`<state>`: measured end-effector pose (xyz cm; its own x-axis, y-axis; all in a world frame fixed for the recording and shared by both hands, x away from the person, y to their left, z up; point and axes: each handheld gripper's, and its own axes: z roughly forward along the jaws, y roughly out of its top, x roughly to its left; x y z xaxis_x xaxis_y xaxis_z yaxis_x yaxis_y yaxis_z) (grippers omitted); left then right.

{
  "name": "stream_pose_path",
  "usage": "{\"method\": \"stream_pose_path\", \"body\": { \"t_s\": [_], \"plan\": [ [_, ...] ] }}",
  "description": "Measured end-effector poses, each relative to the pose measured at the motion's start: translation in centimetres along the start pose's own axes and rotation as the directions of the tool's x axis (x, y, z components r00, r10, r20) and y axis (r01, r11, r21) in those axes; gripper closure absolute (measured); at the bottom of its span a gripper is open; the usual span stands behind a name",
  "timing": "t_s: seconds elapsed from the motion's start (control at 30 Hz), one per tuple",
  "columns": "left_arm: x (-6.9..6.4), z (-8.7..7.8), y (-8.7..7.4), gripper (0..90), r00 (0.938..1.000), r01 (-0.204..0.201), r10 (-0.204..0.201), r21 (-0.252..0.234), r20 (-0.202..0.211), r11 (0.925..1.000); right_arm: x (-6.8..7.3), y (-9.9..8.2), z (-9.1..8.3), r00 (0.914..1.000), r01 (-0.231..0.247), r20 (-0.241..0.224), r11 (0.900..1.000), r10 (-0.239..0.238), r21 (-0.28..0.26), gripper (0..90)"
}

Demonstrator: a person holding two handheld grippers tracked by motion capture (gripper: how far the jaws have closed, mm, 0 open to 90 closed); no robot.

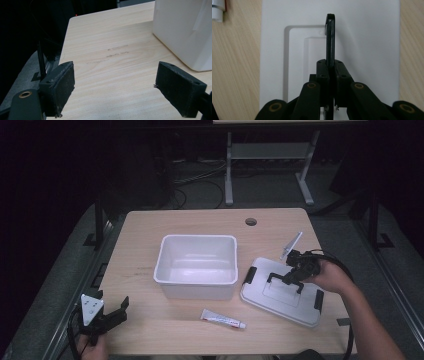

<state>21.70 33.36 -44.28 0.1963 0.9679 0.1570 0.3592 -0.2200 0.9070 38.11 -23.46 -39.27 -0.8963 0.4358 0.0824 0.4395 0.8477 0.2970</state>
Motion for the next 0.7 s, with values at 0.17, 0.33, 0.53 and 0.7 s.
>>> {"method": "stream_pose_path", "body": {
  "t_s": [0.17,0.33,0.53,0.7],
  "plan": [
    [0.02,0.01,0.00,15.0,1.0000,0.004,-0.004,-0.001,0.000,1.0000,0.09,-0.20,-0.01,1.0000,-0.004,0.000,0.9999,0.004,-0.010,83.8],
    [0.02,-0.02,0.01,15.0,1.0000,0.003,-0.003,0.000,0.000,1.0000,0.11,-0.28,-0.02,0.9999,-0.012,-0.002,0.9998,0.012,-0.015,82.9],
    [0.03,-0.01,0.02,15.0,1.0000,0.004,-0.004,0.000,-0.001,1.0000,0.46,-0.38,-0.31,0.9999,-0.013,-0.009,0.9996,0.013,-0.024,78.6],
    [-0.02,0.00,0.03,15.0,1.0000,0.002,-0.002,0.000,0.001,1.0000,0.92,-0.40,-0.66,1.0000,-0.008,-0.003,0.9994,0.008,-0.033,75.9]
  ]
}}
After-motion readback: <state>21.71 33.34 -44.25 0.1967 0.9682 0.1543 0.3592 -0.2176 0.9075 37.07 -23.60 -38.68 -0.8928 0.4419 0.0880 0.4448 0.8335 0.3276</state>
